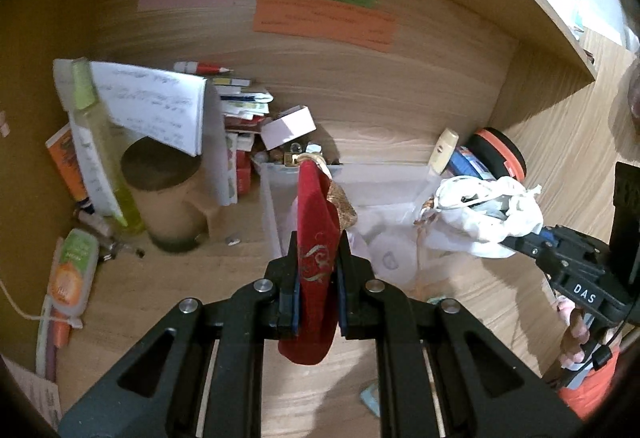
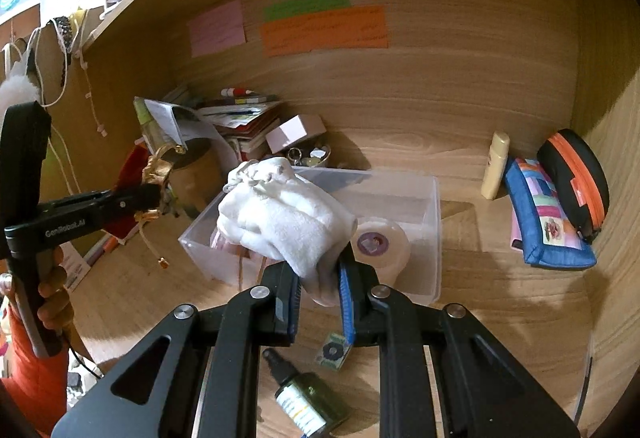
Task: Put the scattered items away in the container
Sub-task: 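Carry the red pouch and white cloth bag over the clear plastic bin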
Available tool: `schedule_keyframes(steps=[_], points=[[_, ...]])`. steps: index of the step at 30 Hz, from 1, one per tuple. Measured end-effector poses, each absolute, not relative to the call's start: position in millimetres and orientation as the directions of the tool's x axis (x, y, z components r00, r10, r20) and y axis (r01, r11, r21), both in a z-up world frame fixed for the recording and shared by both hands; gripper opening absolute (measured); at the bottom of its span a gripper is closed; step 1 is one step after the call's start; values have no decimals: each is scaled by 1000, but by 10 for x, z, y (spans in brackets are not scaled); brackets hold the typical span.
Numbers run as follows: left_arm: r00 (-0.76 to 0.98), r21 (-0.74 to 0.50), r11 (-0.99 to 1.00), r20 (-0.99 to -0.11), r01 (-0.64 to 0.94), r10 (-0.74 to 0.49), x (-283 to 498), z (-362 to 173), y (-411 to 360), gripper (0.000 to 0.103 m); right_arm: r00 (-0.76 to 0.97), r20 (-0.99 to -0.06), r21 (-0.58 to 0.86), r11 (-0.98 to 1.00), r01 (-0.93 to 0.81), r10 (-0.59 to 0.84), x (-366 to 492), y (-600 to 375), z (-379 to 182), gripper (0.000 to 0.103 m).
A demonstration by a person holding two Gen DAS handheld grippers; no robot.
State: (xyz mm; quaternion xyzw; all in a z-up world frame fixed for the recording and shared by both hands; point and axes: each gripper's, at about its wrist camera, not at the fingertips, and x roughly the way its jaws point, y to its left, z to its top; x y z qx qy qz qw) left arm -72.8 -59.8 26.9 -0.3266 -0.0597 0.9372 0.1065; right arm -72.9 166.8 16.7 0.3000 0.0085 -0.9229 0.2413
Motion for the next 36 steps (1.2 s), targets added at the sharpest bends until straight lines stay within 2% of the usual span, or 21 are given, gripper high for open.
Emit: schedule_keyframes(steps=[20, 36], points=[[-682, -227, -942, -650, -247, 335, -1472, 142, -271, 12, -699, -573, 152, -893, 423, -429, -1215, 1599, 37, 15], [-612, -283, -917, -683, -282, 399, -1862, -120, -135, 13, -717, -583, 93, -908, 410, -383, -1507, 1442, -87, 15]])
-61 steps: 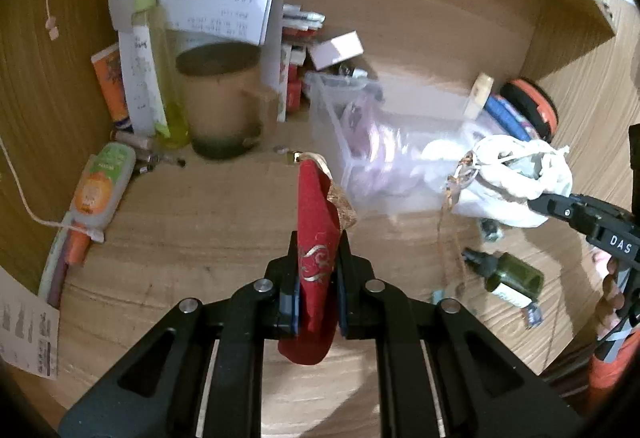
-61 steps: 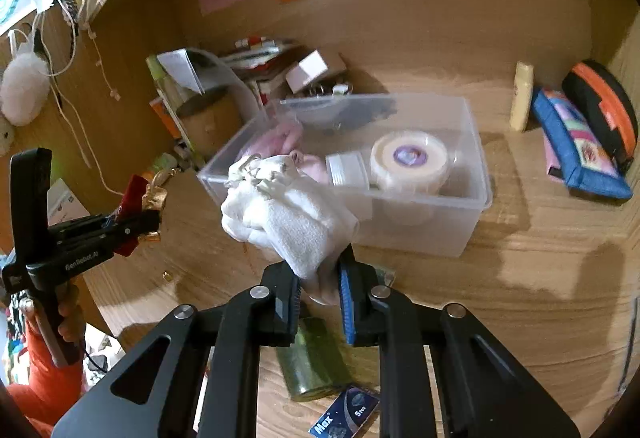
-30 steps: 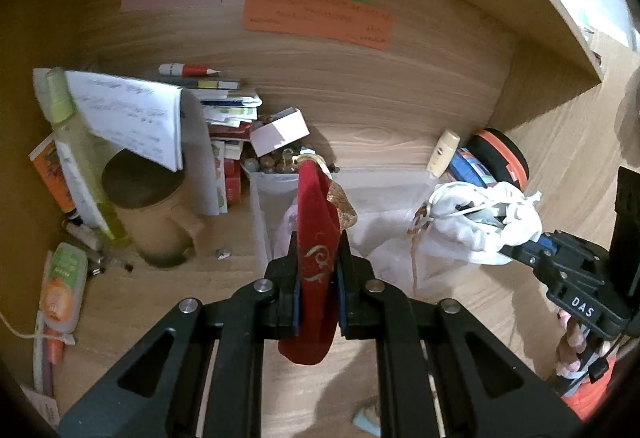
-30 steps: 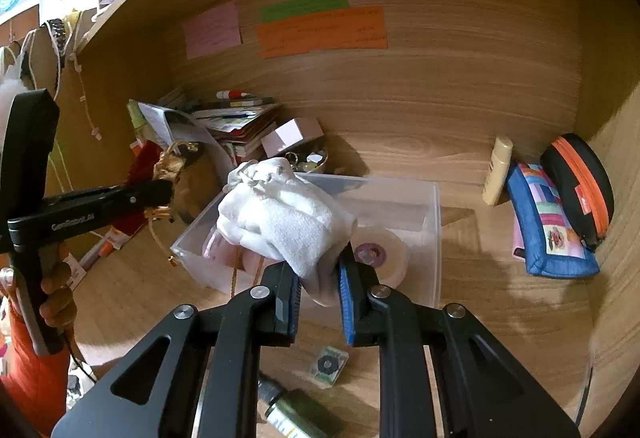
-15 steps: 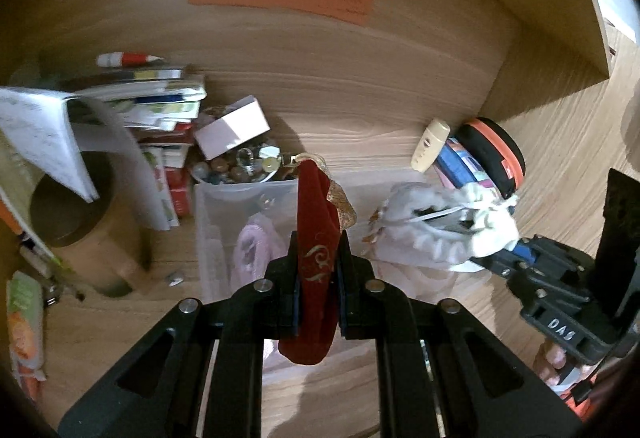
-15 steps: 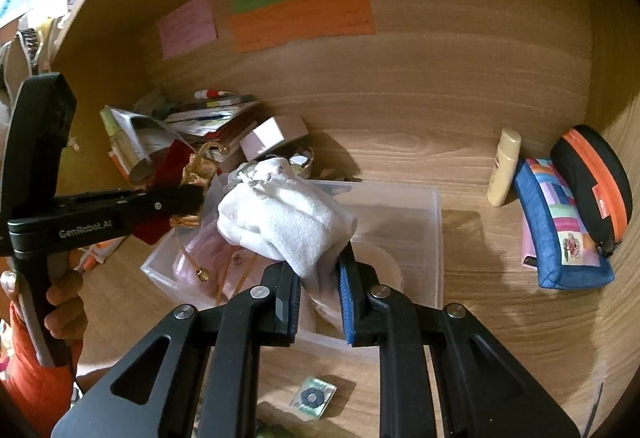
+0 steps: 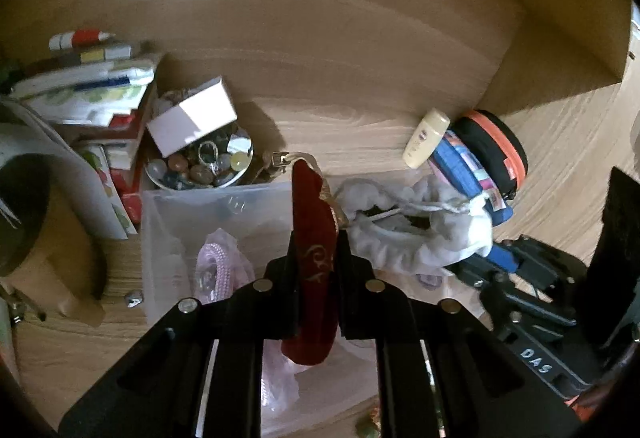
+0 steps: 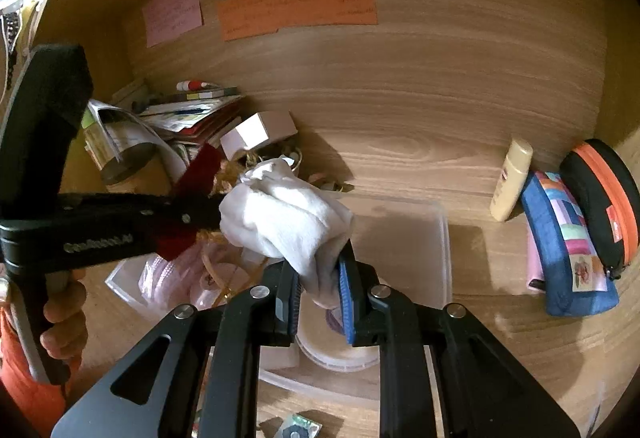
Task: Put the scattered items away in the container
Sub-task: 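Carry the red pouch and white cloth bag over the clear plastic bin, then release the red pouch from the left gripper while the right gripper releases the cloth bag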
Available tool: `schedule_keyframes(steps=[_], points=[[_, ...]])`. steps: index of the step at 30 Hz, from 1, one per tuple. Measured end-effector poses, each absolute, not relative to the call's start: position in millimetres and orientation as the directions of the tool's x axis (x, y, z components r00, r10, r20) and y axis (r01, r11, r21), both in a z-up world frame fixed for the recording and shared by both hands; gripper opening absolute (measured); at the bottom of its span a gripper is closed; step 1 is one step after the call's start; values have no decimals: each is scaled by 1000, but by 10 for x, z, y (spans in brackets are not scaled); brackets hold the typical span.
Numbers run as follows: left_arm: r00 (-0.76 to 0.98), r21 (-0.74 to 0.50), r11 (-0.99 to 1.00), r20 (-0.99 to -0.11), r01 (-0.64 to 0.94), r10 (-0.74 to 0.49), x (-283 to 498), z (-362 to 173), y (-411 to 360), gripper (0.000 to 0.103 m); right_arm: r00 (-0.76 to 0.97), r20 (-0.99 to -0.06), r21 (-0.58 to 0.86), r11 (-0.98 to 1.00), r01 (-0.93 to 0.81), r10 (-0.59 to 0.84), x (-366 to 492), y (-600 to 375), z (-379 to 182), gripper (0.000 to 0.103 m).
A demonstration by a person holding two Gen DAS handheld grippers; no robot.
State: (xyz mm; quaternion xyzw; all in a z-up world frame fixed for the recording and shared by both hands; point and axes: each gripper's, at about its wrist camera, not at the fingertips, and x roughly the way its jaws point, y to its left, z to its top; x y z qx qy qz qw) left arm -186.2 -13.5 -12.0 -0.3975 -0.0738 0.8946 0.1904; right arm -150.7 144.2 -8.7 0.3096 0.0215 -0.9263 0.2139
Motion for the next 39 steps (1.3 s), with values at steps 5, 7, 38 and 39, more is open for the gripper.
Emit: schedule_keyframes(steps=[5, 7, 38, 39], points=[[-572, -309, -913, -712, -267, 408, -1974, -277, -155, 13, -726, -574, 76, -907, 414, -379, -1517, 1415, -101, 16], [-569, -306, -916, -718, -259, 401, -1987, -304, -177, 13, -730, -569, 72, -907, 415, -380, -1513, 1407, -113, 19], [-686, -211, -957, -667, -200, 290, -1661, -31, -288, 71, -718, -590, 21, -896, 444, -370, -1223, 1291, -72, 83], [-690, -202, -958, -665, -204, 287, -1626, -13, -284, 71, -717, -592, 22, -896, 443, -368, -1208, 1295, -65, 84]])
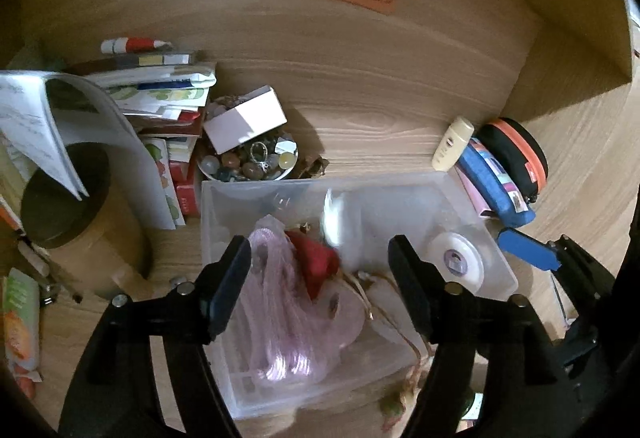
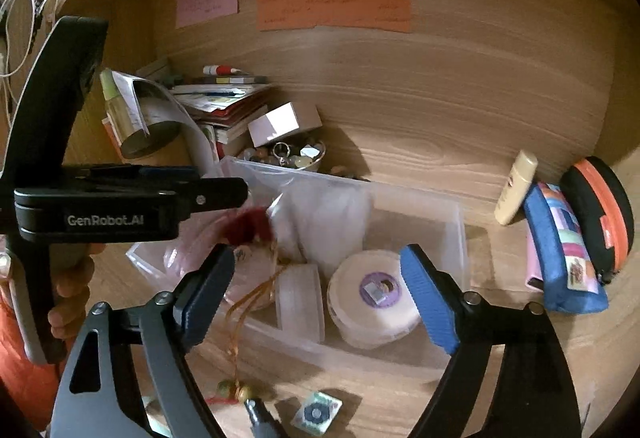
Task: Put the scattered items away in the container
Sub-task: 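Release the red pouch from the left gripper while the right gripper releases the cloth bag, then grasp the beige soap bar with the left gripper while the right gripper grasps the green bottle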
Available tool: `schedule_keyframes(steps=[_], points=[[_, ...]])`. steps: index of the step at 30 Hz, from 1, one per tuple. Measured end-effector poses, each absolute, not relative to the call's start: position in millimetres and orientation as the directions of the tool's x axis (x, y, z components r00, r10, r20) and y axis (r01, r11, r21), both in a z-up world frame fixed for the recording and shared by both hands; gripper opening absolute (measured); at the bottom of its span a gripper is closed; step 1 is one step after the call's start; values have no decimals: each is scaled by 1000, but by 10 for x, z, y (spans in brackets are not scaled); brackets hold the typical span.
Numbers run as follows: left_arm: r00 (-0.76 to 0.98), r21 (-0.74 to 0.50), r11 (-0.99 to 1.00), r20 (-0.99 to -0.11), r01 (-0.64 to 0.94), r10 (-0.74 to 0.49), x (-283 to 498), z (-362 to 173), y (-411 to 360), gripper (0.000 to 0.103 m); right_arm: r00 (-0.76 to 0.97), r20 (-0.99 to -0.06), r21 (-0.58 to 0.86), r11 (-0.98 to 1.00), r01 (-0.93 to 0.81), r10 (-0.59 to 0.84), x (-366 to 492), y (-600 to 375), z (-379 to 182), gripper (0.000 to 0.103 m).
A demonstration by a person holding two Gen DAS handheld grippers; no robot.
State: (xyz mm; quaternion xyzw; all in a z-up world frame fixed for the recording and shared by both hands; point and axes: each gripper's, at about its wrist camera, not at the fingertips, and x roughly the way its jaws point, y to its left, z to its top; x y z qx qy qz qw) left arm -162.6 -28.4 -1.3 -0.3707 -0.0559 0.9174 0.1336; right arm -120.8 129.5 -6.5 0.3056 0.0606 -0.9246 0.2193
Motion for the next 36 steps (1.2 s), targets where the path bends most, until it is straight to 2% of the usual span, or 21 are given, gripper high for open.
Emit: schedule_keyframes(steps=[9, 14, 17, 29, 36], points=[[-727, -117, -970, -645, -211, 236, -1268, 139, -217, 85, -712, -611, 33, -910, 413, -345, -1004, 1430, -58, 84], [-730, -71, -975, -651, -212, 206, -1056, 137, -203, 87, -706, -621, 41, -913, 405, -341, -839, 1542, -82, 84], [-735, -49, -978, -652, -202, 184, -945, 97, -200, 94, -699, -627, 52, -915, 401, -342, -746, 1610, -103, 85], [-676, -21, -978, -719, -208, 160, -567, -294, -118, 94, -618, -699, 82, -898, 432, -360, -557, 1708, -396, 85], [-626, -67, -977, -759, -201, 181, -459, -538, -85, 94, -551, -741, 129, -886, 445, -384, -534, 1708, -640, 85]])
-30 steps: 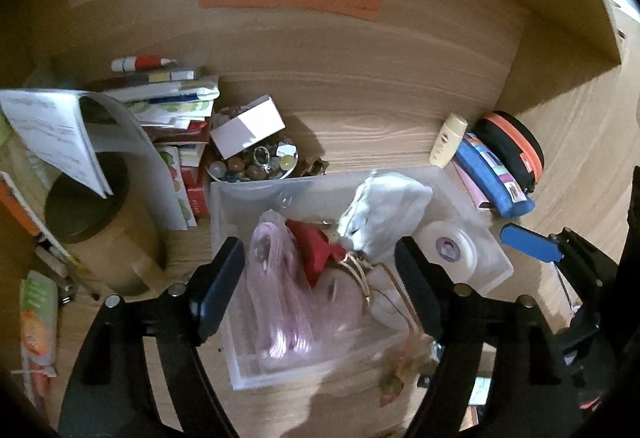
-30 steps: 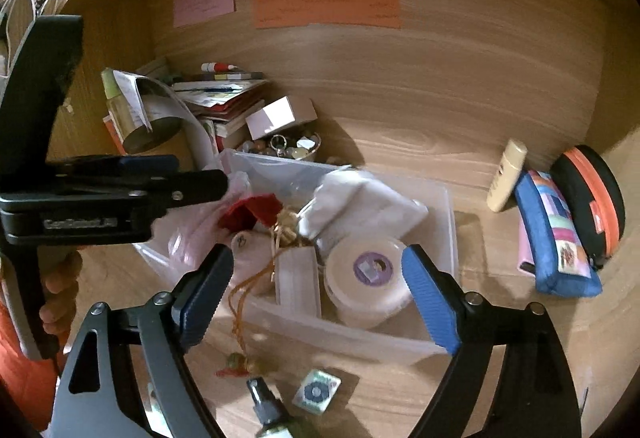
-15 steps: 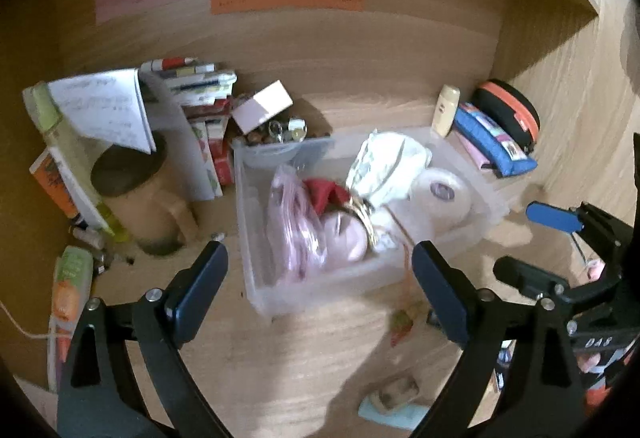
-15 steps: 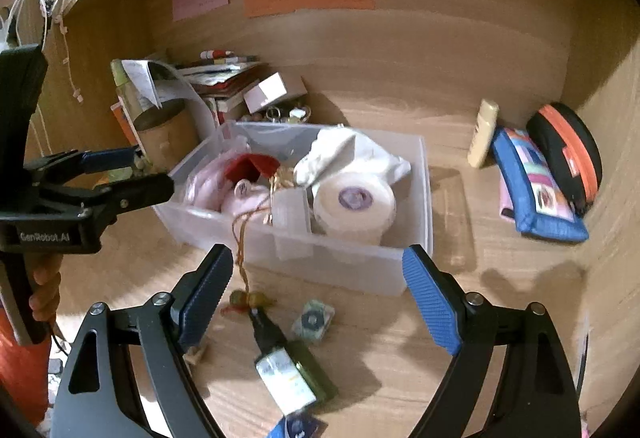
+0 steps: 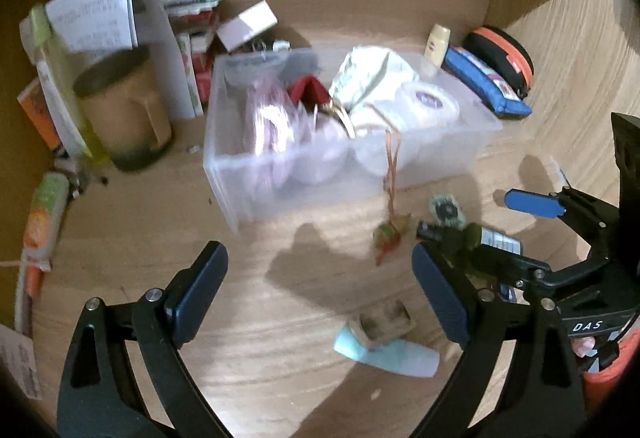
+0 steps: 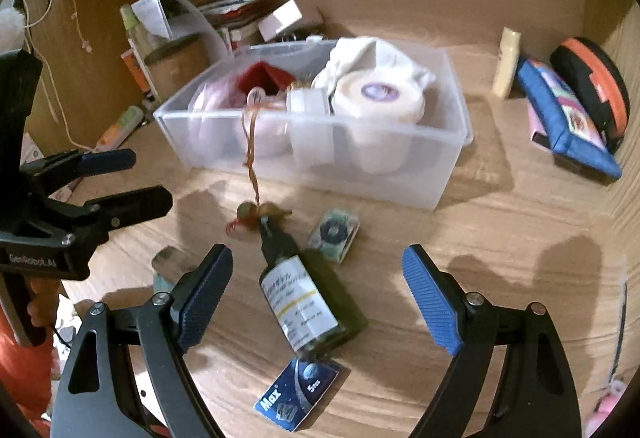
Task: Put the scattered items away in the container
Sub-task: 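Grasp the beige soap bar with the left gripper while the right gripper grasps the green bottle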
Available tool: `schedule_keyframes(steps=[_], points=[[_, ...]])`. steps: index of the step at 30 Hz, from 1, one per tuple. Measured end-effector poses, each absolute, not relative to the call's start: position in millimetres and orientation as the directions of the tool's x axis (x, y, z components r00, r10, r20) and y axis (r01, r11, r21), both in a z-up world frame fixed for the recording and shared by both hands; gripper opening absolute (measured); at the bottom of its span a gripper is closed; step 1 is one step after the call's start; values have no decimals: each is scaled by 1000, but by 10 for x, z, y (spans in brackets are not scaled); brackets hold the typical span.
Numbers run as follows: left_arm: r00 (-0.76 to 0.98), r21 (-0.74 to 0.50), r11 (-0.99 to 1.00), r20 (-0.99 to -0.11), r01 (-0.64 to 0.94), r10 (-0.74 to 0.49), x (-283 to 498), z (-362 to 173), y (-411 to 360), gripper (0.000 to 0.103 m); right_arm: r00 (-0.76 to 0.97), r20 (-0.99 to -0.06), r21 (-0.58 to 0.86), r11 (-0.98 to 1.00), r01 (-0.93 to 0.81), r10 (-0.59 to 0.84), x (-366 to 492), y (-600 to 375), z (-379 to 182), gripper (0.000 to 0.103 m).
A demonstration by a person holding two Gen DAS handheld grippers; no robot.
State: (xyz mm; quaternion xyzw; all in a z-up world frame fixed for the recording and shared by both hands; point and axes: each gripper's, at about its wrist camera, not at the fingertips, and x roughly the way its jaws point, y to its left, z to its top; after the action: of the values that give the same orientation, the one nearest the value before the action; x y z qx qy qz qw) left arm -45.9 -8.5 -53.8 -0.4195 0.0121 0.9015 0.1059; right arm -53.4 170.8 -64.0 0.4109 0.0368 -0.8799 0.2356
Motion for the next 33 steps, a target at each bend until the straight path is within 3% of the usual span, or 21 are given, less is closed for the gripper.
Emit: schedule_keyframes(steps=[9, 16, 26, 33], points=[[-578, -87, -963, -784, -254, 224, -282, -741, 71, 94, -592, -723, 29, -871, 491, -358, -343, 1645, -747, 82], [-554, -61, -961, -807, -269, 206, -222, -868, 159, 94, -548, -752, 42, -856, 515, -367, -373, 1613, -864, 49], [-552, -57, -957, -806, -285, 212, -216, -945, 233, 93, -563, -727, 69, -858, 510, -393, -343, 1712, -798, 40], [-561, -19, -954, -806, -300, 192, -208, -978, 311, 56, -590, -696, 78, -861, 503, -408, -305, 1790, -639, 38]])
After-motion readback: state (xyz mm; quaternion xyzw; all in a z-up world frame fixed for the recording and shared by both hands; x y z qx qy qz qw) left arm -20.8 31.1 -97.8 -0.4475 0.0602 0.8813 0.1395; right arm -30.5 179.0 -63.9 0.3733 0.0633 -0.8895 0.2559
